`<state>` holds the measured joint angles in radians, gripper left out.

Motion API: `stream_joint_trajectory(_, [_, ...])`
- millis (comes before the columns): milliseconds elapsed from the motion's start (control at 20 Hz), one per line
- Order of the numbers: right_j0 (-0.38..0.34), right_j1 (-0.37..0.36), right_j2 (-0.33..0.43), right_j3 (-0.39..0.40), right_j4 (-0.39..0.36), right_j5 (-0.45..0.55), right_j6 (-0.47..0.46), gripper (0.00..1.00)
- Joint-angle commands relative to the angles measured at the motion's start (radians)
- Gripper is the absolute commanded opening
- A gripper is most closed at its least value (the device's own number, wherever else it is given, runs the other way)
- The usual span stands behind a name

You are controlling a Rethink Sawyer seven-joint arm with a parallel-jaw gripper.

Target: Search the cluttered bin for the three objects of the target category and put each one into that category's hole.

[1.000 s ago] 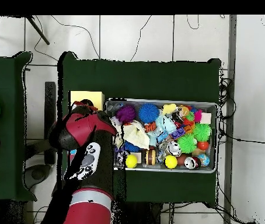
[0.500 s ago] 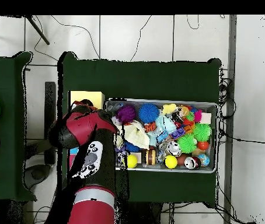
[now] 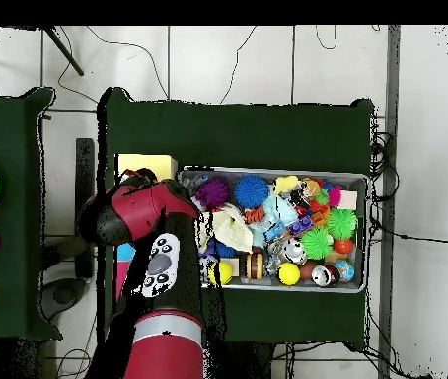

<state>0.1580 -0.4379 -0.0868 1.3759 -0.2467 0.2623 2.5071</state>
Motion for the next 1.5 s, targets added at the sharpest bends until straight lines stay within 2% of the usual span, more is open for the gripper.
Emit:
stream_joint_trajectory(50, [-0.041,0.024,0.128,0.055,0.045,0.239,-0.040,1.00])
stream_joint_trajectory(750, [-0.050,-0.001,0.134,0.032,0.046,0.317,-0.068,1.00])
stream_joint_trajectory(1100, [-0.065,-0.021,0.148,0.003,0.055,0.403,-0.098,1.00])
stream_joint_trajectory(1500, [-0.078,-0.029,0.165,-0.004,0.043,0.418,-0.100,1.00])
